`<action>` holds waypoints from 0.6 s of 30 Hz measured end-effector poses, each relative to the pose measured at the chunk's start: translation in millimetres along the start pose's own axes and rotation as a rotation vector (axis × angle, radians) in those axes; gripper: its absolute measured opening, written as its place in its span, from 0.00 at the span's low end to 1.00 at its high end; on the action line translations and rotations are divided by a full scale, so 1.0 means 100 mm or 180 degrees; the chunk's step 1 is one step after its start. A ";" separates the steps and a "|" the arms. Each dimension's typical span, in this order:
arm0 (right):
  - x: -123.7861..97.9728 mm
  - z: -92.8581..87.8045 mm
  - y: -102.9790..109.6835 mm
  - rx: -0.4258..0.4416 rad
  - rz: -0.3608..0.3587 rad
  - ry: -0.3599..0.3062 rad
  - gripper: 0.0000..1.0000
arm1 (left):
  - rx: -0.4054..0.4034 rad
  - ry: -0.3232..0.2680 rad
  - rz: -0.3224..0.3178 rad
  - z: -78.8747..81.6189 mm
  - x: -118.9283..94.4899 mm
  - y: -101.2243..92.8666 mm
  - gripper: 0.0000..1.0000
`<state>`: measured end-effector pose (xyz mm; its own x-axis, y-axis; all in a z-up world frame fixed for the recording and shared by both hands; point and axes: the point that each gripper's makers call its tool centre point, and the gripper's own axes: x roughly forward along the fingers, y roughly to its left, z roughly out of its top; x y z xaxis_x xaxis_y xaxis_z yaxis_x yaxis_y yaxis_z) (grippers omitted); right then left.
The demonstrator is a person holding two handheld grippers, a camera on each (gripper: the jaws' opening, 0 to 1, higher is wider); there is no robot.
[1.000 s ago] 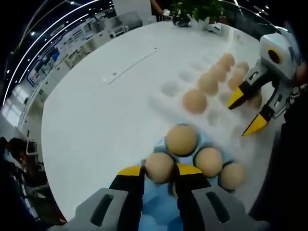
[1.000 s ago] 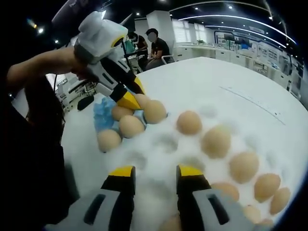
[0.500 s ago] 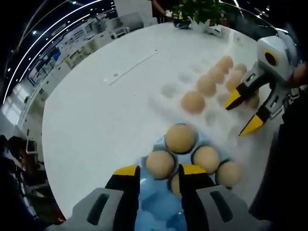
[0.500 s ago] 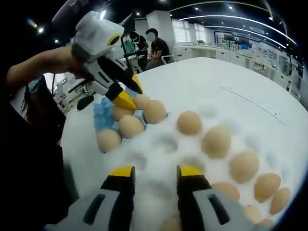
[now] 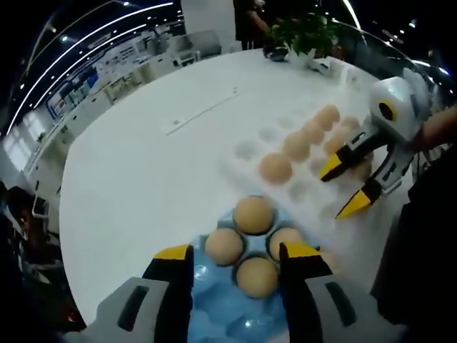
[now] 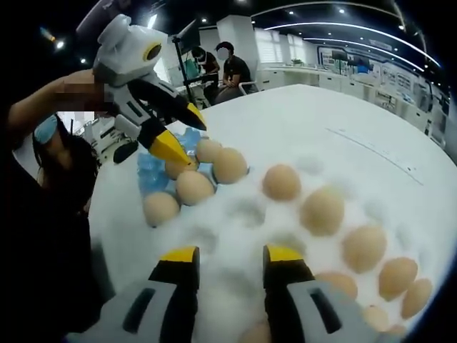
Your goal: Place the egg into an empty slot of the egg tray after lifting it from the table, then release the egg inside the slot.
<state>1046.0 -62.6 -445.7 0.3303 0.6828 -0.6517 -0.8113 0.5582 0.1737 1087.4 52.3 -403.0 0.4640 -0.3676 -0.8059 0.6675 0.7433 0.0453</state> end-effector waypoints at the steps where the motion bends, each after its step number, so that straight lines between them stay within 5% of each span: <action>1: 0.00 0.00 0.00 0.0004 0.0002 0.0004 0.37 | -0.0010 -0.0027 -0.0014 0.01 -0.01 -0.02 0.49; 6: 0.00 0.00 0.00 0.0022 0.0025 0.0026 0.37 | -0.0021 -0.0219 -0.0028 0.08 -0.02 -0.12 0.51; 18: -0.05 -0.03 0.00 -0.0026 0.0063 0.0295 0.36 | -0.0069 -0.0324 -0.0123 0.10 -0.01 -0.32 0.58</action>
<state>1043.5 -67.4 -444.5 0.2684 0.6468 -0.7138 -0.8212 0.5410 0.1814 1070.9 23.1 -397.8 0.4957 -0.4502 -0.7427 0.6737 0.7390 0.0017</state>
